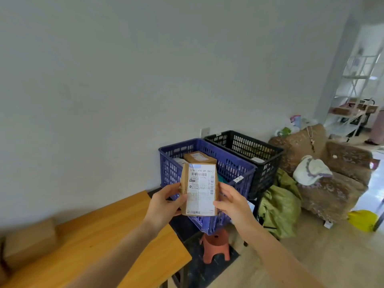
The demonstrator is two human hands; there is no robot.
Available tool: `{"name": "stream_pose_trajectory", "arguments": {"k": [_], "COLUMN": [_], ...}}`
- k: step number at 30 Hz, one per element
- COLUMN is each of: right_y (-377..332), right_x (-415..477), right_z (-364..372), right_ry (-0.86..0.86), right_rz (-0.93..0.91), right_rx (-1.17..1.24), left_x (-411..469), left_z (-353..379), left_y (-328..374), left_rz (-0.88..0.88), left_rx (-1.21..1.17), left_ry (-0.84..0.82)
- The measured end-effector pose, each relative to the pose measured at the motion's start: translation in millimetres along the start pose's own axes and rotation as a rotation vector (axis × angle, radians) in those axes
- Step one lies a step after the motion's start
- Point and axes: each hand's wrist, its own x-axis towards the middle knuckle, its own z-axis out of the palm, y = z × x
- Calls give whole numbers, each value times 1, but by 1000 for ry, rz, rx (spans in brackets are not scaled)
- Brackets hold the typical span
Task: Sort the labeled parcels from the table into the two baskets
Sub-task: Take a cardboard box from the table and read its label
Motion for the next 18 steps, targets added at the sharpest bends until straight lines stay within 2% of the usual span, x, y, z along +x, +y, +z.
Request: {"name": "stream_pose_trajectory", "arguments": {"k": [5,10,18], "right_y": [-3,8,23], "right_x": [7,29,105], "right_z": [-48,-82,-126], "right_ry": [-6,66,154], "right_rz": [-53,-58,-25], "right_rx": [-41,23,108], "left_x": [17,52,140], "left_z": [45,82,130], "left_y": [6,9,-3], "left_rz": [13,37,80], "left_rx": [-12,24,29], "left_ry": [-45,-116,-201]}}
